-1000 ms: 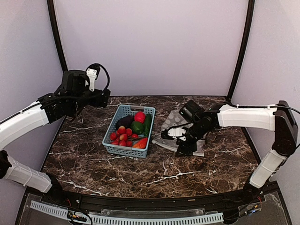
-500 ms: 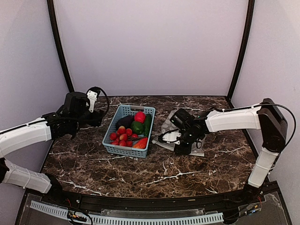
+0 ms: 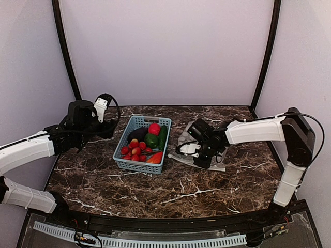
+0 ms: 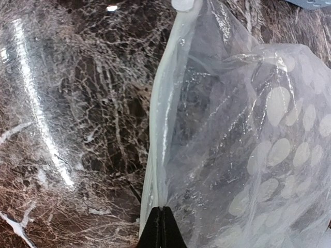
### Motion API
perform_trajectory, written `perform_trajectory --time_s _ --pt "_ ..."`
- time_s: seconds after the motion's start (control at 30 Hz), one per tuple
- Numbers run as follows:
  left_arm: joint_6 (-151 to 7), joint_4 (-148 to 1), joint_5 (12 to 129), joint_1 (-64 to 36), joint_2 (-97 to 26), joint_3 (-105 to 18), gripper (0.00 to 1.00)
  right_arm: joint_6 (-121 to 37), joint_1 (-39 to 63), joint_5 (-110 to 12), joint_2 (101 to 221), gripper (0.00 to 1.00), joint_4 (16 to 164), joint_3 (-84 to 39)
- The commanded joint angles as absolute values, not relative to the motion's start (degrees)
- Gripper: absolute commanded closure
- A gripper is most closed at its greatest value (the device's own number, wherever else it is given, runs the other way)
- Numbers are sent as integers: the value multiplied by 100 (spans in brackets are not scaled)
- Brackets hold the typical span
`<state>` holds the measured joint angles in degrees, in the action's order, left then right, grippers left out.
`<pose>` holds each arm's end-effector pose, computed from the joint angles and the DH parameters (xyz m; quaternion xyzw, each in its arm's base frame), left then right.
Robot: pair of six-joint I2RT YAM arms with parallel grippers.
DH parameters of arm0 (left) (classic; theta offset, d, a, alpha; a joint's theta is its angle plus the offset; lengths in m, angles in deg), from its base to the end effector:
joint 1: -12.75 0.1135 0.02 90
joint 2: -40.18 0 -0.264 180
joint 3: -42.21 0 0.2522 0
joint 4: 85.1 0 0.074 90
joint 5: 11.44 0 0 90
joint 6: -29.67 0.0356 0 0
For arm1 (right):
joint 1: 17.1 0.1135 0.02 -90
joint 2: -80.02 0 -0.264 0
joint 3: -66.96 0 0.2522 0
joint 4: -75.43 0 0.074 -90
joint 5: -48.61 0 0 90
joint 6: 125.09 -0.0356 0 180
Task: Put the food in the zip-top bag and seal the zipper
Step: Pick up the zipper food storage bag from the center of the board.
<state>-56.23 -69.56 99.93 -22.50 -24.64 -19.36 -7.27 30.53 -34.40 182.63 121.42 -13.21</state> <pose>0.2206 -0.1400 0.3036 0.1674 0.7887 -0.0084 0.5916 0.2397 0.2564 0.1732 -0.5909 0.7825 -0.0269 0.1943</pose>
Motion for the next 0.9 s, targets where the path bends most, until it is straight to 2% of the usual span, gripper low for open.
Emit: perform_trajectory --time_s 0.0,0.23,0.37,0.5,0.73,0.87 --pt "-5673 -7111 9385 -2232 -2497 -1933 29 -899 2773 -3709 18110 100 12256 -1565" --pt "-6207 -7117 8859 -2471 -2761 -2393 39 -1169 2115 -4659 17487 100 12806 -2126" --pt "-6674 -7114 9326 -3097 -3281 -3071 34 -1489 1589 -5558 17017 100 12871 -2456" --pt "-8217 -7491 9568 -3561 -3894 -3479 31 -1778 1261 -6178 16617 100 12781 -2571" --pt "-9372 -8418 9273 -4197 -5360 -4295 32 -2061 1146 -6811 16342 100 12407 -2401" --pt "-9762 -8224 9091 -4315 -5977 -5084 32 -2113 1144 -6972 16344 100 12369 -2466"
